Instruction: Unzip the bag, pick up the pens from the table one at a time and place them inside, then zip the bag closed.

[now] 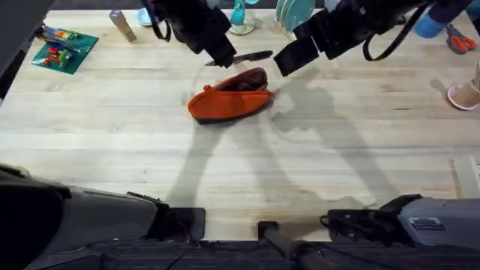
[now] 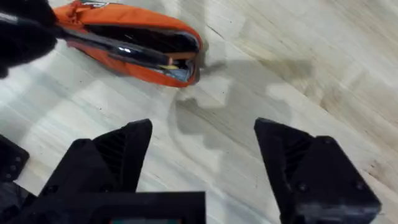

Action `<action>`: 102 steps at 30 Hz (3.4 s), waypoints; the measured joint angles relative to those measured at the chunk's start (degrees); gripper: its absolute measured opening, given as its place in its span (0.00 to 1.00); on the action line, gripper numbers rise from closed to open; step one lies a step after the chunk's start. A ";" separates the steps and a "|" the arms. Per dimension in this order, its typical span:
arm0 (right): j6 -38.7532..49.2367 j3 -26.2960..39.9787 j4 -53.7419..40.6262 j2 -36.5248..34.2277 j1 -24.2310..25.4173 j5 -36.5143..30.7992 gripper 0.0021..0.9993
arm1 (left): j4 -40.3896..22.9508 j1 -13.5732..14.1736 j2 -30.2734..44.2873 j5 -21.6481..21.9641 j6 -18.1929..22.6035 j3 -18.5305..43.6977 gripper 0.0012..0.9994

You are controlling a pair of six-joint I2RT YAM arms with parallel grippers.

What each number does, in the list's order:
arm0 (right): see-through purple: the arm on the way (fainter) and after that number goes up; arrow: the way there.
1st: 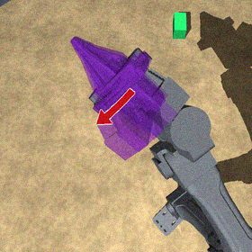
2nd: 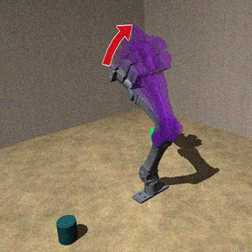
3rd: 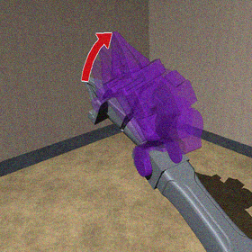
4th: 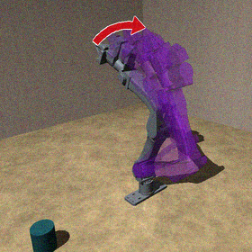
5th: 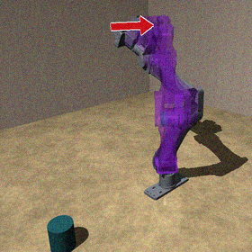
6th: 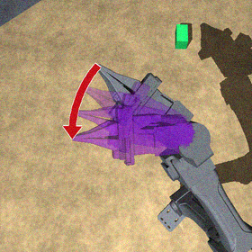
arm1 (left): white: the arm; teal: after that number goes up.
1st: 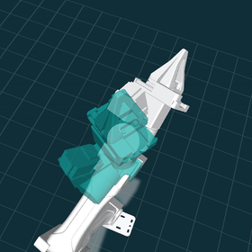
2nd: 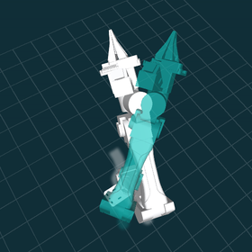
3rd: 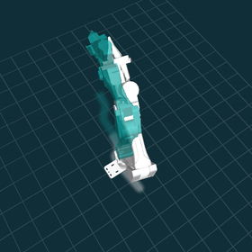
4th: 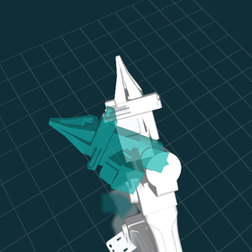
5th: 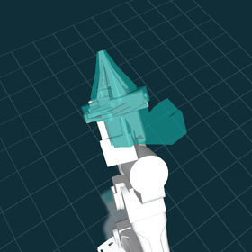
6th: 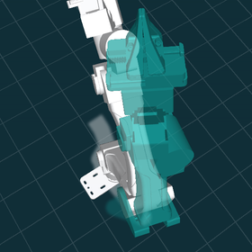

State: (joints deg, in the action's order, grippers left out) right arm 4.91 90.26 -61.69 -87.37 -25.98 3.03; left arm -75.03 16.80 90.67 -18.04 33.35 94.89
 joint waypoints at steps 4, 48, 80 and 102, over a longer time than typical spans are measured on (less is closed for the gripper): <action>-0.01 0.00 0.00 0.00 0.00 0.00 1.00 | 0.90 1.30 0.02 -0.20 -0.64 0.00 0.04; 0.02 0.00 2.14 -0.01 0.00 0.00 1.00 | 3.97 0.84 16.10 2.64 -1.06 -0.15 0.04; 0.02 0.00 2.25 0.00 0.00 0.00 1.00 | 2.34 0.59 16.11 -0.20 -1.25 -0.15 0.04; -0.01 0.00 2.29 0.00 0.00 0.00 1.00 | 2.58 0.63 16.13 -0.42 -1.86 -0.15 0.99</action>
State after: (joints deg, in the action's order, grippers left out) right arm 4.91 90.26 -59.40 -87.37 -25.98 3.03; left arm -72.44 17.43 106.80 -18.46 31.48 94.74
